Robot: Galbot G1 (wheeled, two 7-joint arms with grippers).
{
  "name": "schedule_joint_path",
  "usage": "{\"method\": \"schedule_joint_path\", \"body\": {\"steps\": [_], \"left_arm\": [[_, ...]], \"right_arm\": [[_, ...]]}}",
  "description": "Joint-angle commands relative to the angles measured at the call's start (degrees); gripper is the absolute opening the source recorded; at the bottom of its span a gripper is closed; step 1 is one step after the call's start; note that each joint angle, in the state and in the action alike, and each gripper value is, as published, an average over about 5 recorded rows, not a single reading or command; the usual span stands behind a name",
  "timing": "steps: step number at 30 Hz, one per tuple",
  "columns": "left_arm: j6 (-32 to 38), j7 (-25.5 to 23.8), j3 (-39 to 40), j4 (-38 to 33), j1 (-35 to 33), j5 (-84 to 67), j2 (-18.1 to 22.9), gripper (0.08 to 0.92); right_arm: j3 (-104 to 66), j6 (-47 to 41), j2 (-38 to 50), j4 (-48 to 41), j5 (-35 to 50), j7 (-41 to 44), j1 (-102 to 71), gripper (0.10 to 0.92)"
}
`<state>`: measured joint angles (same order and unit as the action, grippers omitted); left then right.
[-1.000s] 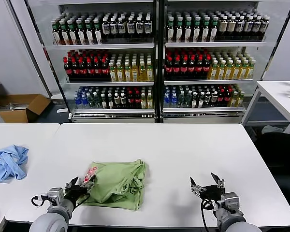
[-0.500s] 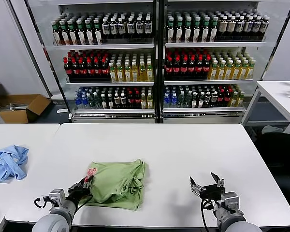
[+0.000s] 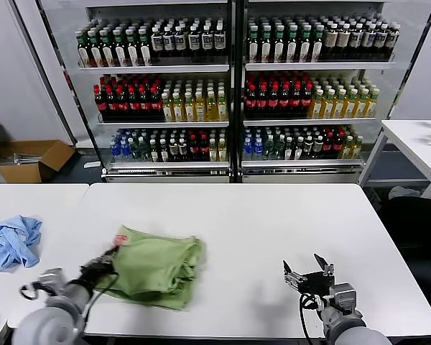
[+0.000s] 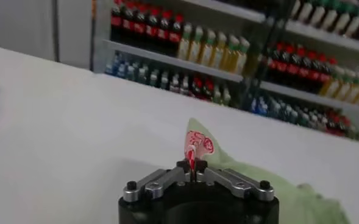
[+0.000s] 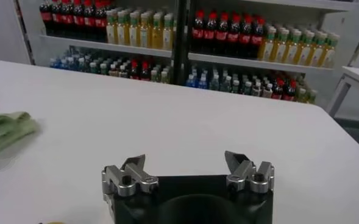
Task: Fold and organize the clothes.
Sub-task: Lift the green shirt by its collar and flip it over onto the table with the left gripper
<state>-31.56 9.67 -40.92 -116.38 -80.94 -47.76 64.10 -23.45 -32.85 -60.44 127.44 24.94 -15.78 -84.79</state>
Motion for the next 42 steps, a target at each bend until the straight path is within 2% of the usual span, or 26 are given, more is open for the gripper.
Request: {"method": "schedule_joint_path", "body": {"steps": [1, 5, 8, 10, 14, 18, 21, 24, 28, 32, 37, 42], "left_arm": [[-1.7, 3.4, -27.0, 0.7, -2.7, -25.0, -6.3, 0.097], [-1.7, 4.9, -32.0, 1.3, -3.7, -30.3, -9.4, 0.097], [-1.7, 7.4, -27.3, -2.5, -2.0, -30.6, -8.3, 0.097], [-1.7, 9.3, -19.7, -6.5, -0.4, -28.5, -5.4, 0.097], [-1.6, 10.8, 2.7, -12.9, 1.9, -17.3, 5.3, 0.097], [-1.5, 10.4, 21.2, -12.1, 2.2, -4.3, 14.4, 0.097], [-1.1, 10.5, 27.6, -9.4, 3.8, -0.6, 18.4, 0.097], [-0.1, 10.7, 29.4, -7.1, 6.3, 0.2, 20.2, 0.097], [1.6, 11.5, 27.8, -4.9, 9.2, -1.0, 19.5, 0.097], [4.1, 14.1, 25.8, -2.0, 12.3, -3.1, 19.0, 0.097], [7.1, 17.1, 26.0, 1.4, 14.8, -3.6, 20.8, 0.099], [9.2, 14.5, 27.2, -0.2, 15.1, -3.9, 22.1, 0.183]], "right_arm": [[0.4, 0.1, -0.7, -0.1, -0.1, 0.0, 0.1, 0.823], [0.2, 0.1, -0.7, -0.3, 0.0, 0.1, 0.5, 0.823], [0.6, 0.1, -1.3, -0.4, -0.2, 0.0, 0.6, 0.822], [1.0, 0.1, -1.6, -0.3, -0.5, 0.0, 0.6, 0.823], [1.0, -0.1, -1.9, 0.2, -1.2, -0.1, 0.0, 0.823], [0.5, -0.2, -2.0, 0.5, -1.7, -0.2, -0.8, 0.822], [0.2, -0.2, -2.0, 0.8, -2.0, -0.2, -1.4, 0.823], [0.0, -0.2, -1.9, 1.1, -2.1, -0.2, -1.7, 0.823], [-0.5, -0.2, -1.6, 1.0, -2.0, -0.2, -1.8, 0.823], [-0.4, -0.2, -1.6, 0.7, -2.0, -0.2, -1.6, 0.823], [-0.1, -0.2, -1.4, 0.6, -1.9, -0.2, -1.0, 0.823], [-0.5, -0.2, -0.7, 0.4, -1.6, -0.2, -0.4, 0.823]]}}
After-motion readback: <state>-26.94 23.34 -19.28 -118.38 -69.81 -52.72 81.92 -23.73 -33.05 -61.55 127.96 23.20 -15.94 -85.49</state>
